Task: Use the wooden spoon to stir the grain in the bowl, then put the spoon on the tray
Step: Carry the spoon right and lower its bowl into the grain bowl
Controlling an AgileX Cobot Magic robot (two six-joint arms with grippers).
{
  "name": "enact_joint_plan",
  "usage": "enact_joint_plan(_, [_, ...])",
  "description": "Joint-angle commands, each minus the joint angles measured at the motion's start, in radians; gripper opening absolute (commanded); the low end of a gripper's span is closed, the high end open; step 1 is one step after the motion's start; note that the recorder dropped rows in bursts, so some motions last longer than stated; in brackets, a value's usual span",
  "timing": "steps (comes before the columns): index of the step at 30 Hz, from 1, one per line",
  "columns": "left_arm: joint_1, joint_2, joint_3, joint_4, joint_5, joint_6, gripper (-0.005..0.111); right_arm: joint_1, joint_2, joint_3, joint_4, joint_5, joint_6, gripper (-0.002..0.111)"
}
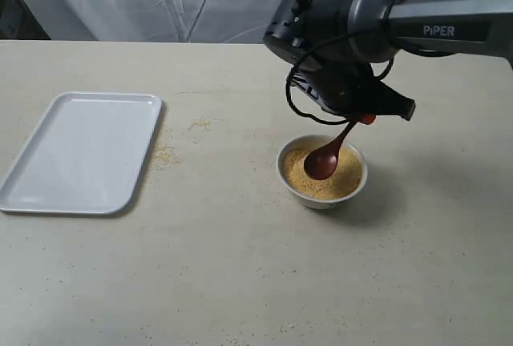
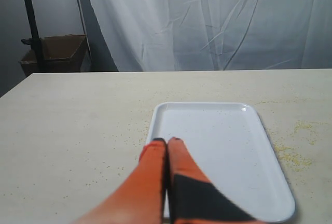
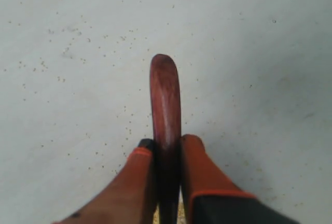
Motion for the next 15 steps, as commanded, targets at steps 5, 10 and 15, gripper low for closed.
enact_joint_plan(5, [0.0, -0.005, 0.002, 0.0, -0.008, -0.002, 0.0, 0.025, -0.008, 0.006, -0.037, 0.033, 0.066, 0.041])
enact_joint_plan(10, [0.0, -0.005, 0.002, 0.0, -0.008, -0.002, 0.0, 0.031, -0.012, 0.006, -0.03, 0.033, 0.066, 0.045])
enact_joint_plan(15, [0.0, -0.005, 0.002, 0.0, -0.008, -0.002, 0.0, 0.023, -0.076, 0.006, -0.066, 0.033, 0.022, 0.045])
